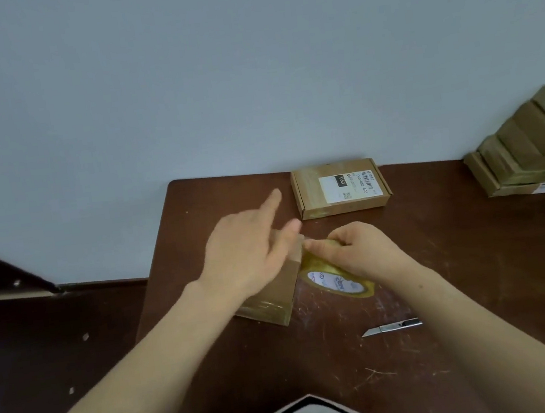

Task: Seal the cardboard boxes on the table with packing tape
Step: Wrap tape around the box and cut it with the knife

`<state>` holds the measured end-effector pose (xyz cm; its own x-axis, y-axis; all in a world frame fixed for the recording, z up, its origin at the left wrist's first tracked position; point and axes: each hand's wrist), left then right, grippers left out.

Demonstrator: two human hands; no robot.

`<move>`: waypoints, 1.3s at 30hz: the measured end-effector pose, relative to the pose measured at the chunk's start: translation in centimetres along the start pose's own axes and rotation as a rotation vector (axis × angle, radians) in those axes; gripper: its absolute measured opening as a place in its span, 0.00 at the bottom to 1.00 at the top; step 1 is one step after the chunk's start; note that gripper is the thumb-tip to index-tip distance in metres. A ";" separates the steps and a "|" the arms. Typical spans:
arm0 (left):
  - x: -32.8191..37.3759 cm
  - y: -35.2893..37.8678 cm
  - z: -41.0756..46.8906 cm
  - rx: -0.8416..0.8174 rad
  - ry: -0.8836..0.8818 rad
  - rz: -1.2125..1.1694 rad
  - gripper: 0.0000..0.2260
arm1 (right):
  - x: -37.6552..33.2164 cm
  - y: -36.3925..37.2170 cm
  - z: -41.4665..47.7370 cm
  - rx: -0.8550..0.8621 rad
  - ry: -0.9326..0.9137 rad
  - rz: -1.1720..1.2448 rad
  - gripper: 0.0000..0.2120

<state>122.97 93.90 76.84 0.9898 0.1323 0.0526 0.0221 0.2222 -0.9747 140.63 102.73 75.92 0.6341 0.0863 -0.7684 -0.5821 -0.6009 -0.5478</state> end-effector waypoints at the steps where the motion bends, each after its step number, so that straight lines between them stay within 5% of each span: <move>1: 1.1 0.2 -0.4 -0.009 0.029 0.130 0.24 | 0.1 0.1 0.0 -0.012 -0.005 0.018 0.29; 4: 1.4 0.2 -1.3 0.000 0.043 0.290 0.19 | 0.5 0.5 -0.4 -0.059 0.005 0.091 0.26; 12: 4.6 -0.1 -0.7 -0.051 0.220 0.224 0.20 | 0.8 0.7 -0.4 -0.116 -0.020 0.137 0.18; 17: 3.2 -0.1 0.4 -0.134 0.239 0.182 0.38 | 1.1 0.3 -0.3 -0.073 -0.025 0.137 0.17; 23: -0.4 0.3 0.1 -0.142 -0.035 0.306 0.34 | 0.6 0.4 0.3 -0.055 0.059 0.188 0.26; 28: -2.5 1.3 1.1 -0.091 -0.201 -0.256 0.24 | 0.7 0.0 0.4 -0.046 0.065 0.199 0.26; 32: -3.6 1.8 0.1 -0.124 -0.366 -0.325 0.19 | 0.6 0.6 0.3 -0.048 0.049 0.185 0.27; 34: -3.0 1.0 0.3 -0.195 -0.299 -0.143 0.21 | 0.8 0.7 0.2 -0.034 0.050 0.177 0.27; 36: -1.3 0.5 0.1 -0.059 -0.072 0.165 0.24 | 0.8 0.6 0.2 -0.042 0.044 0.163 0.27; 39: 0.8 0.1 -0.9 -0.019 0.251 0.171 0.30 | 0.9 0.6 0.1 -0.067 0.039 0.174 0.27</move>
<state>123.87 93.14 76.59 0.9832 -0.0768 -0.1653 -0.1474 0.1988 -0.9689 140.77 102.57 74.88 0.5467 -0.0539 -0.8356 -0.6504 -0.6558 -0.3832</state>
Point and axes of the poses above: each hand's wrist, its own z-axis towards the middle knuckle, its own y-axis out of the palm, x = y × z, and after that the axes turned 14 degrees about z, right-handed
